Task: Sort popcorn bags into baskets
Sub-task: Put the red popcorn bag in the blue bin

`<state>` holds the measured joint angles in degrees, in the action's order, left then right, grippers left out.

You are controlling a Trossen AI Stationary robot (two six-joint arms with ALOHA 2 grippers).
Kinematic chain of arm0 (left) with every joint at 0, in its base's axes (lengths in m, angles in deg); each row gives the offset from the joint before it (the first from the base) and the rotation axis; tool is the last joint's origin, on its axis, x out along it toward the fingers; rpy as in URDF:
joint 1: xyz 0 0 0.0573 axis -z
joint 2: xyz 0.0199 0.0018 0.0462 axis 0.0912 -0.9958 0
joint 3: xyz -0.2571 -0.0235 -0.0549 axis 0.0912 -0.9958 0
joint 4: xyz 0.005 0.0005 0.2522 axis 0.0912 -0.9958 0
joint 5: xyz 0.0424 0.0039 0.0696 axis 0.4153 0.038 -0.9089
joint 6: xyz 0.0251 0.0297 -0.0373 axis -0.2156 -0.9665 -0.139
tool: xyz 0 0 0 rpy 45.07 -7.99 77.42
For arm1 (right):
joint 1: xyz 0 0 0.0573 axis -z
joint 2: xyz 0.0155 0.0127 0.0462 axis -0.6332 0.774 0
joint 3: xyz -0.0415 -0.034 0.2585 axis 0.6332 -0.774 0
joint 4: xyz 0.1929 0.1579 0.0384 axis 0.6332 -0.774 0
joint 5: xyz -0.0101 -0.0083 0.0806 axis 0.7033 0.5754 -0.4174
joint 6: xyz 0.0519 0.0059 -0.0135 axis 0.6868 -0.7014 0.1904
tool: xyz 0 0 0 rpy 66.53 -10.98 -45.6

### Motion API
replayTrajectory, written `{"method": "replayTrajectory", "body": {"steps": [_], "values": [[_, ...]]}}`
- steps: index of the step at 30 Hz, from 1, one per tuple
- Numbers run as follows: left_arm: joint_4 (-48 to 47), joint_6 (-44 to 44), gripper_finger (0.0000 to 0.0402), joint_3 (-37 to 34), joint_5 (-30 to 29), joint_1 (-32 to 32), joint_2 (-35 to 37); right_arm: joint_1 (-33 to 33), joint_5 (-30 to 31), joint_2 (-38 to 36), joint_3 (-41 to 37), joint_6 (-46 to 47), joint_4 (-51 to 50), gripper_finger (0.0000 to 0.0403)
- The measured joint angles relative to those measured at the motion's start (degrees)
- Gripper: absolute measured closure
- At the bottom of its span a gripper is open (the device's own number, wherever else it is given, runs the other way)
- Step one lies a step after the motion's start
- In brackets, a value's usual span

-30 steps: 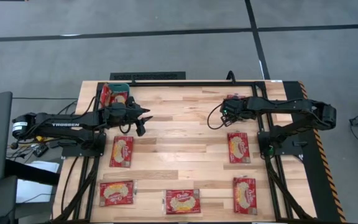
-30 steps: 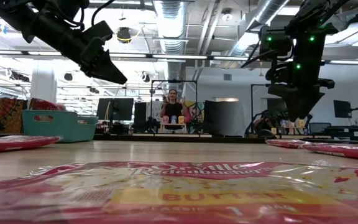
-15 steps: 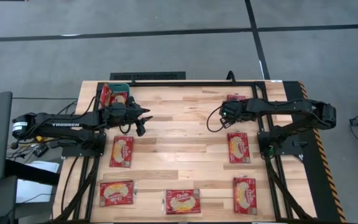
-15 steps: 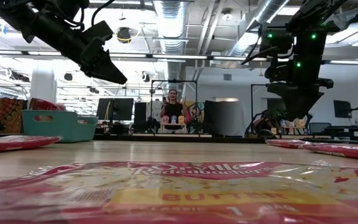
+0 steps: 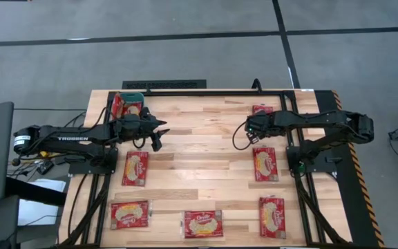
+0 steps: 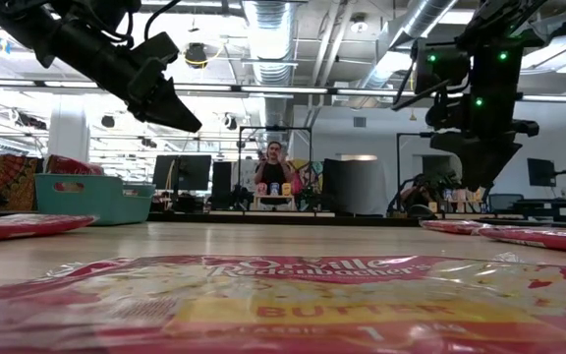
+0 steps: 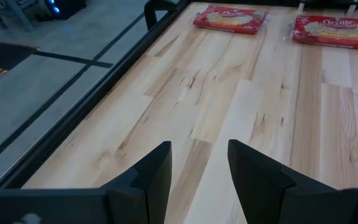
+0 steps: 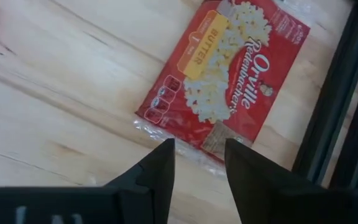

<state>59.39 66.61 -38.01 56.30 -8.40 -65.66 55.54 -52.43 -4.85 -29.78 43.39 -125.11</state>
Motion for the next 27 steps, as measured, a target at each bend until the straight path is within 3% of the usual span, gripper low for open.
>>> {"method": "replayTrajectory", "body": {"steps": [7, 16, 20, 27], "values": [[0.0, 0.1, 0.0253, 0.0, 0.0, 0.0, 0.0, 0.0, -0.1, 0.0, 0.0, 1.6, 1.6, 0.0240], [0.0, -0.1, 0.0253, 0.0, -0.1, 0.0, 0.0, 0.1, 0.0, 0.0, -0.1, 4.7, 0.1, 0.0156], [0.0, -0.2, 0.0253, 0.0, -0.1, 0.0, 0.0, 2.1, 0.7, 0.0, -4.0, 6.0, 2.0, 0.0139], [0.0, -0.3, 0.0253, 0.0, -0.1, 0.0, 0.0, 5.9, -2.3, 0.0, -12.6, 4.6, 13.7, 0.0138]]}}
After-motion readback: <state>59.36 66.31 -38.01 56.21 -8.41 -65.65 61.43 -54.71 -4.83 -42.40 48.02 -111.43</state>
